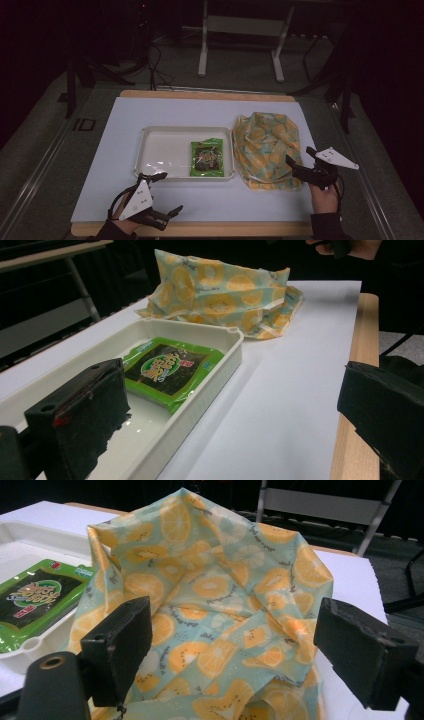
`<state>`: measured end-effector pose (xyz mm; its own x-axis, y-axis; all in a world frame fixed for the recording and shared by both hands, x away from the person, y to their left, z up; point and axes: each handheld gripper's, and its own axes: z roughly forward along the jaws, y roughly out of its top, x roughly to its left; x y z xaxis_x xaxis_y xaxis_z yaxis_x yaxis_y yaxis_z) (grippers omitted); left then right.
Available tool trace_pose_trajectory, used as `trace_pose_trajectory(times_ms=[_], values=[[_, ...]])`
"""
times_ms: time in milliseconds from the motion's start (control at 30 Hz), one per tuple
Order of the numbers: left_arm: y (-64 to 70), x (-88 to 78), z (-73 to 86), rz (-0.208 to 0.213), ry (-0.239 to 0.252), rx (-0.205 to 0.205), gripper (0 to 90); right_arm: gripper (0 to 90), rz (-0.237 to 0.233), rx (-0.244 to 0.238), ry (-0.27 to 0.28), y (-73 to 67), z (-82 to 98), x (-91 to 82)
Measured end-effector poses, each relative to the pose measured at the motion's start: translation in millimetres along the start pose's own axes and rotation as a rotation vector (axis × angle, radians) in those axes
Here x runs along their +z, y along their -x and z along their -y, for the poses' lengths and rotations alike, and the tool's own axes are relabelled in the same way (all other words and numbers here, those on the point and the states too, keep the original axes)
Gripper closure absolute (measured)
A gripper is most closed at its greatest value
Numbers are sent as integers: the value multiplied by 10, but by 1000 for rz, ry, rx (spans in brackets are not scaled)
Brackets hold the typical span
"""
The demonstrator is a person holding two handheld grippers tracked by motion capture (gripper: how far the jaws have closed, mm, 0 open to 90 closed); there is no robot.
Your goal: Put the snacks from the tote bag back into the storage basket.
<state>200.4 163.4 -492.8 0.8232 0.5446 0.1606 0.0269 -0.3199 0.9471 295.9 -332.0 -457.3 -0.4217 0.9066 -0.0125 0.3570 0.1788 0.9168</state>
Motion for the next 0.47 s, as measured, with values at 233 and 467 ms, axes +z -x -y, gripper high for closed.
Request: trace_pose_trajectory(times_ms=[233, 467], values=[[-1, -3, -3, 3, -3, 4, 4, 154, -16, 11, 14, 0, 16, 21], [3, -2, -5, 5, -3, 4, 4, 154, -37, 15, 31, -5, 14, 21]])
